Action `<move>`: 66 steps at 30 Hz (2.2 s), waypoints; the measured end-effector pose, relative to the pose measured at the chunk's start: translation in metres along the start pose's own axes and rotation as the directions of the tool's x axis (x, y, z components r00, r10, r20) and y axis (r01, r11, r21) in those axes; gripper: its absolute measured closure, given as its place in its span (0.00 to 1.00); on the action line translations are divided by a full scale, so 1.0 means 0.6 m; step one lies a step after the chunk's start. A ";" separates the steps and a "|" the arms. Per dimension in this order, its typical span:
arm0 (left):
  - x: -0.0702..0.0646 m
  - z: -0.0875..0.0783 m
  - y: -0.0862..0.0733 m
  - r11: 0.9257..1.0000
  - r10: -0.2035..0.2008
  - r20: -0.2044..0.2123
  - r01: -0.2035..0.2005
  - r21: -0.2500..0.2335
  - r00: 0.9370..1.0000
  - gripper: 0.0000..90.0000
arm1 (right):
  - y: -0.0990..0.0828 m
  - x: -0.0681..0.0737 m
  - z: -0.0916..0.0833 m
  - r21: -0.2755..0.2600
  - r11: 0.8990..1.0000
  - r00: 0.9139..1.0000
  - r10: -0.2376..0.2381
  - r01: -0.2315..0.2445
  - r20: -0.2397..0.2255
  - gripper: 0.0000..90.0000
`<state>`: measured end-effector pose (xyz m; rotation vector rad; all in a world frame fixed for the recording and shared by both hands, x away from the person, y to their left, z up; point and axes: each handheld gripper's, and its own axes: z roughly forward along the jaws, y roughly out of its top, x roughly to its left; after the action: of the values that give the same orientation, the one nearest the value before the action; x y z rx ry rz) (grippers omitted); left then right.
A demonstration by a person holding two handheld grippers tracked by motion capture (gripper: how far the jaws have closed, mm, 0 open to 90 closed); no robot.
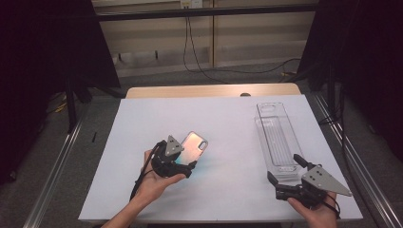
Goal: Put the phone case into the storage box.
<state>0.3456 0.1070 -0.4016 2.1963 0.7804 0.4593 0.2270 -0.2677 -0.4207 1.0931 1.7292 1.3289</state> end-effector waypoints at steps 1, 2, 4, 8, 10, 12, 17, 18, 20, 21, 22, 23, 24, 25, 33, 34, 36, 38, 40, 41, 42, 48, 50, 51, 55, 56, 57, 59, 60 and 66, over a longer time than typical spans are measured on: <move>0.000 -0.001 0.000 1.000 0.003 -0.002 -0.003 0.003 1.000 0.19 | 0.000 0.005 0.004 0.010 1.000 1.000 0.000 0.000 -0.015 0.00; -0.001 -0.001 0.001 1.000 0.004 -0.003 -0.004 0.001 1.000 0.19 | -0.001 0.008 0.009 0.017 1.000 1.000 0.001 -0.001 -0.027 0.00; -0.002 -0.002 0.002 1.000 0.000 0.006 0.000 -0.008 1.000 0.19 | 0.002 0.013 0.017 0.032 0.999 0.998 0.025 -0.024 -0.049 0.01; -0.010 0.004 -0.001 0.999 -0.006 0.005 0.006 -0.036 1.000 0.19 | 0.012 0.017 0.034 0.044 0.998 0.997 0.046 -0.044 -0.058 0.02; -0.014 0.008 -0.001 1.000 -0.001 0.004 0.001 -0.030 1.000 0.19 | 0.016 0.020 0.045 0.044 0.998 0.997 0.049 -0.046 -0.065 0.02; -0.016 0.012 -0.002 1.000 0.005 0.016 -0.005 -0.011 1.000 0.19 | 0.020 0.025 0.056 0.050 0.998 0.996 0.051 -0.047 -0.073 0.03; -0.025 0.016 -0.002 1.000 0.020 0.013 -0.020 -0.014 1.000 0.19 | 0.027 0.038 0.080 0.089 0.994 0.994 0.065 -0.057 -0.084 0.05; -0.026 0.016 -0.001 1.000 0.023 0.012 -0.023 -0.017 1.000 0.19 | 0.028 0.041 0.084 0.091 0.994 0.994 0.060 -0.052 -0.090 0.05; -0.029 0.015 0.002 0.999 0.026 0.010 -0.025 -0.026 1.000 0.19 | 0.031 0.046 0.092 0.095 0.994 0.993 0.061 -0.051 -0.103 0.05; -0.031 0.014 0.002 0.999 0.026 0.006 -0.026 -0.041 1.000 0.19 | 0.033 0.048 0.096 0.096 0.994 0.992 0.064 -0.053 -0.109 0.07; -0.033 0.013 0.001 0.998 0.033 0.007 -0.032 -0.046 0.999 0.19 | 0.035 0.049 0.099 0.096 0.994 0.992 0.058 -0.047 -0.113 0.08; -0.039 0.013 0.000 0.998 0.032 0.005 -0.032 -0.056 0.999 0.19 | 0.036 0.050 0.102 0.094 0.994 0.993 0.059 -0.049 -0.107 0.08; -0.041 0.013 -0.001 0.997 0.043 0.000 -0.043 -0.058 0.999 0.19 | 0.039 0.052 0.107 0.094 0.993 0.992 0.075 -0.065 -0.102 0.08; -0.045 0.013 -0.001 0.997 0.047 -0.001 -0.047 -0.059 0.999 0.19 | 0.040 0.052 0.109 0.093 0.993 0.991 0.081 -0.072 -0.104 0.08; -0.052 0.014 0.005 0.995 0.054 -0.016 -0.055 -0.080 0.998 0.19 | 0.044 0.058 0.130 0.117 0.992 0.986 0.068 -0.050 -0.152 0.16; -0.054 0.015 0.005 0.995 0.059 -0.017 -0.060 -0.077 0.998 0.19 | 0.045 0.062 0.131 0.120 0.992 0.985 0.063 -0.044 -0.159 0.15; -0.059 0.018 0.005 0.994 0.060 -0.031 -0.062 -0.087 0.998 0.19 | 0.047 0.065 0.134 0.133 0.990 0.983 0.072 -0.049 -0.169 0.16; -0.062 0.021 0.005 0.994 0.065 -0.026 -0.067 -0.081 0.998 0.19 | 0.051 0.070 0.137 0.143 0.988 0.981 0.084 -0.059 -0.177 0.16; -0.065 0.022 0.006 0.994 0.064 -0.029 -0.066 -0.087 0.998 0.19 | 0.055 0.075 0.140 0.158 0.985 0.980 0.093 -0.064 -0.179 0.17; -0.066 0.021 0.007 0.994 0.067 -0.032 -0.070 -0.087 0.997 0.19 | 0.057 0.077 0.141 0.171 0.983 0.978 0.101 -0.069 -0.183 0.16; -0.066 0.020 0.008 0.994 0.065 -0.037 -0.069 -0.091 0.997 0.19 | 0.058 0.079 0.142 0.176 0.982 0.977 0.103 -0.070 -0.184 0.16; -0.074 0.029 0.017 0.991 0.081 -0.048 -0.085 -0.100 0.996 0.19 | 0.069 0.086 0.152 0.178 0.981 0.980 0.106 -0.076 -0.168 0.13; -0.077 0.034 0.021 0.990 0.086 -0.055 -0.091 -0.103 0.995 0.19 | 0.076 0.087 0.155 0.196 0.978 0.981 0.102 -0.069 -0.166 0.12; -0.078 0.036 0.023 0.990 0.083 -0.053 -0.088 -0.108 0.995 0.19 | 0.079 0.087 0.157 0.201 0.977 0.981 0.099 -0.065 -0.165 0.12; -0.082 0.043 0.030 0.988 0.097 -0.064 -0.104 -0.116 0.993 0.19 | 0.084 0.087 0.165 0.226 0.970 0.977 0.125 -0.084 -0.172 0.09; -0.083 0.046 0.030 0.988 0.093 -0.061 -0.100 -0.118 0.994 0.19 | 0.085 0.086 0.167 0.238 0.967 0.976 0.130 -0.087 -0.174 0.09; -0.084 0.047 0.030 0.988 0.096 -0.065 -0.103 -0.115 0.993 0.19 | 0.087 0.085 0.169 0.249 0.965 0.977 0.129 -0.085 -0.167 0.09; -0.085 0.050 0.029 0.988 0.093 -0.067 -0.100 -0.114 0.993 0.19 | 0.089 0.083 0.172 0.248 0.964 0.977 0.138 -0.095 -0.163 0.11; -0.085 0.050 0.028 0.988 0.096 -0.068 -0.104 -0.112 0.993 0.19 | 0.091 0.082 0.172 0.246 0.964 0.979 0.138 -0.097 -0.153 0.14; -0.087 0.045 0.027 0.985 0.102 -0.083 -0.112 -0.132 0.991 0.19 | 0.098 0.079 0.179 0.253 0.964 0.981 0.126 -0.085 -0.150 0.16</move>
<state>0.3272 0.0497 -0.4115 2.1102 0.6524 0.6346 0.3151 -0.1755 -0.3905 1.2581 2.0250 1.3272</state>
